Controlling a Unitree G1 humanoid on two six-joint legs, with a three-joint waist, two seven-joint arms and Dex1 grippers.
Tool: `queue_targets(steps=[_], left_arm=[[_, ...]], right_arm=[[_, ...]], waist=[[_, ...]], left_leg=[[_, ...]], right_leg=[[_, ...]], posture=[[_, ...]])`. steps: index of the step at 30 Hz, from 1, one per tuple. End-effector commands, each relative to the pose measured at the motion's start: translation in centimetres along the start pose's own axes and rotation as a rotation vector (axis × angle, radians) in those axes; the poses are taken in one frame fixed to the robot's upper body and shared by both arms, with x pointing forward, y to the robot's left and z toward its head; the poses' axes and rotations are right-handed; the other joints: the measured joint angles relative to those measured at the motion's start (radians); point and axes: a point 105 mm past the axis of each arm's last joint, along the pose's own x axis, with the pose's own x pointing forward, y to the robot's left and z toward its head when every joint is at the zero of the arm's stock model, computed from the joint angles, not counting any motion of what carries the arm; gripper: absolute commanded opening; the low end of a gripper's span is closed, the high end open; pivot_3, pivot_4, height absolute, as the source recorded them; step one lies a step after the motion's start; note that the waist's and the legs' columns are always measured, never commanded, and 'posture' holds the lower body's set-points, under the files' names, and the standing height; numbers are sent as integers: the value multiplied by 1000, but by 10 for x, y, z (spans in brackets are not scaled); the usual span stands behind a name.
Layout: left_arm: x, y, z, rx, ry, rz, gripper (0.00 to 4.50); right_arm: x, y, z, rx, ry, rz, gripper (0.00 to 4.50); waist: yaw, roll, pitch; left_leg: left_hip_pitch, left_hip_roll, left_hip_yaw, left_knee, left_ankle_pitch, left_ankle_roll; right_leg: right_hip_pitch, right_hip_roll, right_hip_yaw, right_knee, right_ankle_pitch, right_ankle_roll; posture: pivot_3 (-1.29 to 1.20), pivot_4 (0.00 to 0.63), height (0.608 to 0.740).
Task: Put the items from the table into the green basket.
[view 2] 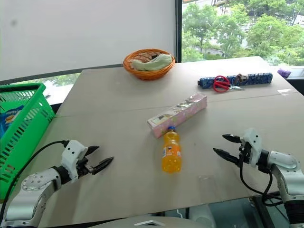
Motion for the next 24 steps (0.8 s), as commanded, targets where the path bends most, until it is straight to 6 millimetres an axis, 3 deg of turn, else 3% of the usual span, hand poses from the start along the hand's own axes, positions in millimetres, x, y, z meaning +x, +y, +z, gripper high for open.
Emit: queue_targets(steps=[1, 15, 16, 17, 24], left_arm=[[-6, -3, 17, 41, -57, -30, 4461], [7, -13, 24, 39, -77, -69, 4461], [10, -14, 26, 42, -84, -75, 4461], [12, -16, 28, 44, -92, -81, 4500], [19, -32, 57, -31, -183, -224, 4500]], right_arm=[[-9, -4, 14, -36, -38, 22, 3867], [-15, -9, -1, -33, -6, -6, 3867], [-15, -9, -1, -22, -2, -2, 3867], [-14, -7, 0, -14, -3, 8, 4420], [-9, 1, 18, 1, -55, 43, 4463]], waist=[[1, 0, 0], [6, 0, 0], [6, 0, 0], [6, 0, 0], [3, 0, 0]], left_leg=[[0, 0, 0, 0, 0, 0], [0, 0, 2, 0, -1, 1], [0, 0, 2, 0, -1, 1], [0, 0, 2, 0, -1, 1], [0, 1, 2, 0, -1, 1]], right_leg=[[0, 0, 0, 0, 0, 0], [0, 0, 1, -1, 1, -1], [0, 0, 1, -1, 1, -1], [0, 0, 1, -1, 1, -1], [0, 0, 0, -1, 2, -2]], posture=[[-100, 0, 738], [-121, 0, 738], [-121, 0, 738], [-121, 0, 738], [-137, 0, 738]])
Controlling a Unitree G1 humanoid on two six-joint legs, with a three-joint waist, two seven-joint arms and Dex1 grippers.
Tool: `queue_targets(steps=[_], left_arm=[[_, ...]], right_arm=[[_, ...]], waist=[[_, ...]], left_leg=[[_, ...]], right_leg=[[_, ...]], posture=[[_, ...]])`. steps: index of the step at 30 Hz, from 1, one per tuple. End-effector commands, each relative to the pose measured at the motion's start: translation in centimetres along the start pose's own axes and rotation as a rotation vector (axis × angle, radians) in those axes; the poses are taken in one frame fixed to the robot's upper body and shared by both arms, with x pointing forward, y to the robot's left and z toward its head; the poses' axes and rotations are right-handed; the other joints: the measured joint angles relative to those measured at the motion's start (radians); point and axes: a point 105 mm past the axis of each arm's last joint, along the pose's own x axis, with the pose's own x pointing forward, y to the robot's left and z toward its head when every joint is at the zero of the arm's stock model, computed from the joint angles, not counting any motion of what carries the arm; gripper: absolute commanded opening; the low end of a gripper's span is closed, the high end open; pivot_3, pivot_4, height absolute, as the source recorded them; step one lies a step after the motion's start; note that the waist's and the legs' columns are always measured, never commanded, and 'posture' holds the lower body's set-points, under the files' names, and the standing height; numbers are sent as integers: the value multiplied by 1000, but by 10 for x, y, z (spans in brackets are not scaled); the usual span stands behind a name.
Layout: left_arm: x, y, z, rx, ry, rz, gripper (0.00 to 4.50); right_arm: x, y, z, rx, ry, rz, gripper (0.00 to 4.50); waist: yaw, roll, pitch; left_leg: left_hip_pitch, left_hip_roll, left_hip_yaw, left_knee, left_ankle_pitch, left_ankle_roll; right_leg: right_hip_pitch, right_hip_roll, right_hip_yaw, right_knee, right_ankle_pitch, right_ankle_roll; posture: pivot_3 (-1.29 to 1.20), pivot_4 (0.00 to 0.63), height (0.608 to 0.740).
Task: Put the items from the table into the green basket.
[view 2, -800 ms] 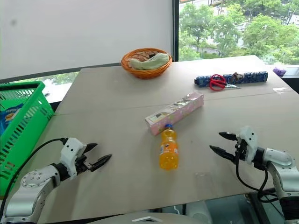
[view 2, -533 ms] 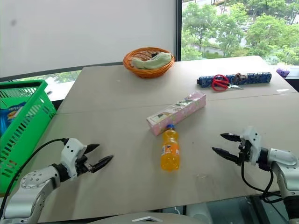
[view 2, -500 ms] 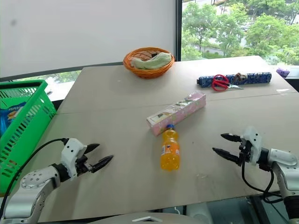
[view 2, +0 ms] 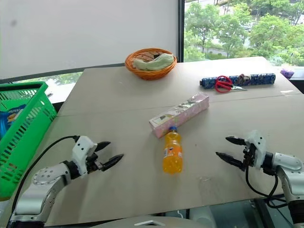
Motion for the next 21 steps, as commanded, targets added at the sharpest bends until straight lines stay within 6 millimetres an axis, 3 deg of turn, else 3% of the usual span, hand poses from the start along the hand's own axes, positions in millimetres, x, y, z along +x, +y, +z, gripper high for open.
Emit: queue_targets(steps=[1, 5, 14, 17, 21], left_arm=[[2, -10, 29, 5, -80, -92, 4500], [14, -18, 39, 37, -74, -149, 4500], [97, -32, 87, 70, -192, -203, 4500], [117, -39, 87, 50, -177, -227, 4500], [127, -43, 76, 59, -123, -251, 4500]], right_arm=[[0, 4, 23, -46, -60, 12, 4463], [2, 11, 35, -55, -70, 45, 4463], [27, 13, 100, -159, -221, 7, 4463], [34, 23, 117, -179, -232, 11, 4463], [37, 32, 125, -199, -208, 13, 4463]], waist=[[-2, 0, 0], [-3, 0, 0], [-6, -1, 0], [-10, -1, 0], [-11, -1, 0]], left_leg=[[0, 0, 0, 0, 0, 0], [0, 0, 0, 0, 0, 0], [0, 0, 1, 3, 0, 0], [-2, 0, 1, 2, 2, 4], [-3, 0, 1, 1, 2, 5]], right_leg=[[0, 0, 0, 0, -1, 1], [0, 0, 0, 0, -1, 2], [1, 0, 0, 0, 1, 3], [-1, 1, 1, 0, 2, 1], [-2, 1, 1, -1, 2, 1]], posture=[[-137, 0, 738], [-145, 0, 738], [-185, 0, 738], [-196, 0, 738], [-216, 0, 738]])
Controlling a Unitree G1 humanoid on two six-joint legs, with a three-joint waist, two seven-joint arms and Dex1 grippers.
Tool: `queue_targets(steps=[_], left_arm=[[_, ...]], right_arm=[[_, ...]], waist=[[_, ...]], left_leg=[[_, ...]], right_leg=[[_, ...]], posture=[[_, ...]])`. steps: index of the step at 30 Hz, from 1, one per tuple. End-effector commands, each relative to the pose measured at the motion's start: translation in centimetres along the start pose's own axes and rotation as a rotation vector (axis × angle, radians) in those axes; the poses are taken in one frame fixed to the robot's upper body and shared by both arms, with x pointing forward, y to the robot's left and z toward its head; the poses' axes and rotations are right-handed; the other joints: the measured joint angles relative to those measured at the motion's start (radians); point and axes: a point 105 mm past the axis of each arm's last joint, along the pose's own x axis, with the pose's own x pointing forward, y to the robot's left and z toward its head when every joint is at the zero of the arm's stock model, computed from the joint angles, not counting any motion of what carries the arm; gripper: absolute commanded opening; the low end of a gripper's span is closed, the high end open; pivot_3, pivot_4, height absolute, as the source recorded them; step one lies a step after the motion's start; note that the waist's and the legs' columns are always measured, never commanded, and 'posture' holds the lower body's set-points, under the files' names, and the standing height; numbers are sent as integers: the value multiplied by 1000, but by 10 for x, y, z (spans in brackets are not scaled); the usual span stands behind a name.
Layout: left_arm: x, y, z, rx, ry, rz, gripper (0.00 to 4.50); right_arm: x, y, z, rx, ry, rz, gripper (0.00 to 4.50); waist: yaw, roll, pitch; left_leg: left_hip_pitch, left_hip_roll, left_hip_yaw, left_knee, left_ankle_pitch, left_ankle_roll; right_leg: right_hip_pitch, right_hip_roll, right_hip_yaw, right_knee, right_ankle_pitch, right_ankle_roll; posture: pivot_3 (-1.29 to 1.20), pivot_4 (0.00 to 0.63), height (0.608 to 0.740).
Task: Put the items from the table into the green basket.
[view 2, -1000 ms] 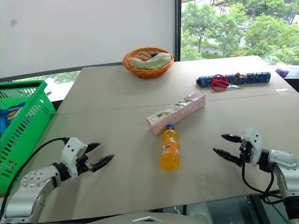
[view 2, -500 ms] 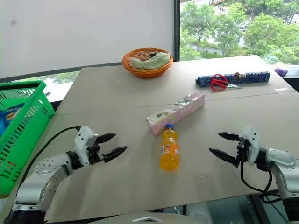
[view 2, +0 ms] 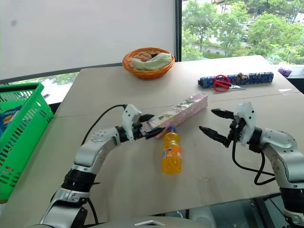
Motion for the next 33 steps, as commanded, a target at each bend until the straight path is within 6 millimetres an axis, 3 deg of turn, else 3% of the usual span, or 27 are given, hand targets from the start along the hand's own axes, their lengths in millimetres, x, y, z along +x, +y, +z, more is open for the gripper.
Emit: queue_targets(steps=[1, 4, 12, 17, 20, 21, 27, 30, 33], left_arm=[[5, -3, -8, 31, 44, -25, 4500], [6, 1, -15, 46, 68, -2, 4500], [15, 11, -11, 64, 34, 74, 4500], [11, 19, -6, 34, -23, 127, 2243], [7, 27, 1, 29, -62, 183, 1260], [3, 32, 6, 38, -87, 213, 864], [-39, 73, 65, 99, -283, 416, 864], [-71, 99, 97, 166, -352, 567, 864], [-117, 121, 136, 238, -450, 800, 864]], right_arm=[[3, 8, 20, -52, -16, 16, 4463], [2, 10, 21, -50, -9, 12, 4463], [-5, 6, 6, -20, 95, -12, 4463], [-4, 6, 4, -22, 109, -6, 4500], [-2, 6, 6, -29, 105, -1, 4500], [-1, 5, 7, -30, 103, 0, 4500], [6, 3, 15, -40, 71, 15, 4500], [15, 3, 25, -55, 28, 35, 4500], [25, 7, 47, -69, -71, 91, 4500]], waist=[[-1, 0, 0], [-1, 0, 0], [-3, 0, 0], [-21, 0, 0], [-23, -1, 0], [-23, -1, 0], [-21, -2, 1], [-20, -2, 1], [-19, -4, 2]], left_leg=[[0, 0, 0, 0, 0, 0], [-2, 0, 0, 1, -1, 2], [-1, 0, 0, 2, -1, 2], [-2, 0, 0, 2, -1, 2], [-2, 0, 0, 2, -1, 2], [-2, 0, 0, 2, -1, 2], [-2, 0, 0, 2, -1, 2], [-2, 0, 0, 2, -1, 2], [-2, 0, 0, 2, -1, 2]], right_leg=[[0, 0, 0, 0, 0, 0], [0, 0, 0, -2, 0, 0], [0, -1, 0, -2, 0, 0], [0, -1, 0, -2, 0, 0], [0, -1, 0, -2, 0, 1], [0, -1, 0, -2, 0, 1], [0, 0, 0, -1, 0, 1], [0, 0, 0, -1, 0, 1], [0, 0, -1, -1, 0, 0]], posture=[[-216, 0, 738], [-216, 0, 738], [-228, 0, 738], [-215, 0, 738], [-211, 0, 738], [-204, 0, 738], [-178, 0, 738], [-149, 0, 738], [-122, 0, 738]])
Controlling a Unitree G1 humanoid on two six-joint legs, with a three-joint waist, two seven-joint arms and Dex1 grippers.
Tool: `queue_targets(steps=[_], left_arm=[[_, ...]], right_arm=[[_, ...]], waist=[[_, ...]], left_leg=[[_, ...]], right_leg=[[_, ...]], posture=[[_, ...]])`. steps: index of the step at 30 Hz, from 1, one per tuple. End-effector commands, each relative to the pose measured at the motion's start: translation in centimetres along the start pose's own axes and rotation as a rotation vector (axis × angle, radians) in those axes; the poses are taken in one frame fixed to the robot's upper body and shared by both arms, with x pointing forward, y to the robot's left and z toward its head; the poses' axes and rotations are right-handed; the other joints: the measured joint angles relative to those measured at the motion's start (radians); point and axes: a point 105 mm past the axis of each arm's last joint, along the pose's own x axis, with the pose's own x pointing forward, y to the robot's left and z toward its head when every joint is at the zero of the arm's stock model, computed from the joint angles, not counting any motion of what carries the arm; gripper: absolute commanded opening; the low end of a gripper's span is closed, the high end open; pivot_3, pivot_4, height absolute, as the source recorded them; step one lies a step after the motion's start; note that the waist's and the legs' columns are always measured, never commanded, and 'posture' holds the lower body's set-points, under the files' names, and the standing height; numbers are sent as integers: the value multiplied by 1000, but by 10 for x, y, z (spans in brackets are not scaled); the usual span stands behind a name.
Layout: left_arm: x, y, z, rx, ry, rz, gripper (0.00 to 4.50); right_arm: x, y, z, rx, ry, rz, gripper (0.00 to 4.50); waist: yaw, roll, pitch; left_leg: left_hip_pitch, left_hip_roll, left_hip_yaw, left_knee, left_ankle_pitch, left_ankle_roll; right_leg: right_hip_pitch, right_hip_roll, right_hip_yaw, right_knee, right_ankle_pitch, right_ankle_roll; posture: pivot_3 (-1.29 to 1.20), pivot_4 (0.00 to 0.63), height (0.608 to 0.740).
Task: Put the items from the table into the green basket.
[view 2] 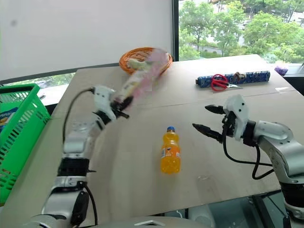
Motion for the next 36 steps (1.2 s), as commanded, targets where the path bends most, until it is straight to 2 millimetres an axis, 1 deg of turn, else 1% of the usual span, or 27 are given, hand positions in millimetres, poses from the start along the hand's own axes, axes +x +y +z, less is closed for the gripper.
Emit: queue_targets(steps=[1, 4, 5, 7, 9, 10, 11, 12, 14, 15, 17, 19, 21, 22, 24, 25, 26, 27, 28, 29, 30, 31, 33, 34, 35, 36], left_arm=[[-22, 55, 84, 120, -247, 288, 864], [-48, 86, 108, 205, -277, 459, 864], [-61, 102, 116, 252, -273, 539, 864], [-99, 144, 132, 327, -258, 776, 864], [-139, 175, 142, 361, -246, 987, 864], [-156, 186, 143, 387, -220, 1060, 864], [-169, 194, 138, 414, -169, 1110, 864], [-177, 199, 128, 432, -94, 1108, 864], [-186, 197, 110, 465, 33, 1034, 864], [-190, 195, 101, 496, 113, 985, 864], [-204, 194, 92, 530, 223, 941, 864], [-222, 193, 80, 574, 374, 896, 864], [-231, 190, 73, 603, 462, 842, 864], [-236, 189, 72, 616, 487, 824, 1333], [-252, 195, 74, 631, 507, 885, 1633], [-256, 199, 81, 615, 458, 922, 2150], [-254, 199, 88, 561, 369, 933, 2413], [-250, 197, 94, 486, 263, 927, 2846], [-245, 195, 97, 407, 170, 898, 3289], [-238, 190, 98, 353, 107, 845, 3855], [-234, 186, 98, 327, 74, 799, 4306], [-232, 183, 93, 315, 77, 764, 4414], [-237, 187, 88, 289, 73, 779, 4414], [-238, 189, 90, 258, 43, 795, 4414], [-235, 188, 93, 225, -4, 794, 4414], [-225, 182, 96, 192, -48, 749, 4414]], right_arm=[[9, 6, 37, -46, -151, 76, 4500], [14, 11, 57, -44, -233, 149, 4500], [15, 15, 65, -31, -271, 189, 4500], [18, 23, 80, -11, -336, 272, 4500], [21, 27, 87, -8, -357, 323, 4500], [23, 28, 89, -11, -360, 337, 4500], [24, 28, 90, -15, -360, 346, 4500], [26, 28, 91, -19, -362, 355, 4500], [29, 27, 91, -25, -363, 368, 4500], [31, 26, 91, -28, -363, 373, 4500], [32, 26, 90, -32, -362, 383, 4500], [35, 27, 89, -31, -363, 398, 4500], [36, 27, 88, -29, -364, 408, 4500], [37, 27, 87, -29, -365, 412, 4500], [38, 28, 87, -28, -365, 417, 4500], [38, 27, 86, -28, -365, 419, 4500], [38, 27, 86, -28, -364, 419, 4500], [39, 27, 85, -28, -364, 420, 4500], [39, 27, 85, -28, -363, 420, 4500], [39, 26, 85, -29, -362, 421, 4500], [39, 26, 85, -29, -362, 421, 4500], [39, 26, 85, -31, -361, 420, 4500], [39, 25, 85, -34, -359, 415, 4500], [38, 25, 84, -35, -358, 412, 4500], [38, 24, 84, -36, -356, 406, 4500], [37, 23, 83, -36, -353, 397, 4500]], waist=[[-1, -1, 1], [-2, -3, 1], [0, -3, 1], [3, -5, 1], [7, -6, 1], [8, -6, 0], [10, -7, 0], [16, -7, -1], [33, -7, -1], [50, -7, -1], [77, -9, -2], [91, -15, -4], [106, -18, -6], [111, -19, -7], [130, -22, -9], [135, -22, -9], [138, -22, -9], [143, -23, -9], [152, -23, -10], [156, -24, -11], [159, -26, -12], [160, -25, -13], [160, -23, -13], [160, -24, -13], [160, -24, -14], [160, -24, -14]], left_leg=[[0, 0, 0, 0, 0, 0], [-1, 0, 0, -1, 0, -1], [-2, 0, 0, -1, 1, -2], [-2, 0, 0, -2, 2, -5], [-4, -1, 0, -2, 3, -5], [-6, -1, 0, -2, 3, -5], [-8, -1, 0, -2, 3, -5], [-10, -1, 1, -2, 3, -6], [-10, -1, 2, -2, 3, -6], [-10, -1, 3, -2, 3, -6], [-11, -2, 3, -2, 3, -5], [-11, -1, 3, -2, 1, -3], [-11, -1, 2, -2, -2, -5], [-11, -1, 2, -2, -2, -5], [-11, -1, 2, -2, -3, -6], [-11, -1, 2, -2, -3, -6], [-11, -1, 3, -2, -3, -6], [-11, 0, 3, -2, -2, -7], [-11, 0, 3, -2, -2, -7], [-10, 0, 3, -2, -2, -8], [-10, 0, 3, -1, -2, -8], [-10, 0, 3, -2, -1, -8], [-10, 0, 4, -2, -1, -8], [-10, 0, 4, -2, -1, -8], [-10, 2, 4, -3, -1, -8], [-10, 2, 4, -3, -1, -8]], right_leg=[[-1, 0, 0, 0, 0, 0], [-3, 0, 0, 1, 0, 0], [-4, 0, 1, 1, 0, 0], [-5, 0, 1, 2, 0, -1], [-9, 0, 2, 3, 1, -1], [-10, 1, 2, 4, 1, -1], [-13, 1, 2, 4, 1, -1], [-15, 1, 3, 5, 1, -1], [-16, 0, 4, 5, 1, -1], [-16, 0, 4, 5, 1, -1], [-16, 0, 4, 5, 1, -2], [-16, 0, 4, 5, 1, -2], [-17, 1, 3, 5, 1, -2], [-17, 1, 3, 5, 1, -3], [-16, 1, 3, 4, 1, -3], [-16, 0, 3, 4, 1, -3], [-16, 0, 3, 4, 1, -3], [-16, 0, 3, 4, 1, -3], [-16, 0, 2, 4, 2, -4], [-16, 0, 2, 4, 2, -4], [-16, 0, 2, 4, 2, -4], [-16, 0, 2, 4, 3, -5], [-16, 0, 3, 4, 3, -5], [-16, 0, 3, 4, 3, -5], [-17, 1, 3, 5, 3, -5], [-17, 2, 3, 5, 3, -5]], posture=[[-115, 0, 738], [-75, 0, 738], [-60, 0, 738], [-25, 0, 738], [-11, 0, 738], [4, 0, 738], [22, 0, 738], [29, 0, 738], [52, 0, 738], [64, 0, 738], [64, 0, 738], [91, 0, 738], [102, 0, 738], [102, 0, 738], [102, 0, 738], [102, 0, 738], [102, 0, 738], [102, 0, 738], [120, 0, 738], [120, 0, 738], [115, 0, 738], [115, 0, 738], [108, 0, 738], [108, 0, 738], [108, 0, 738], [93, 0, 738]])
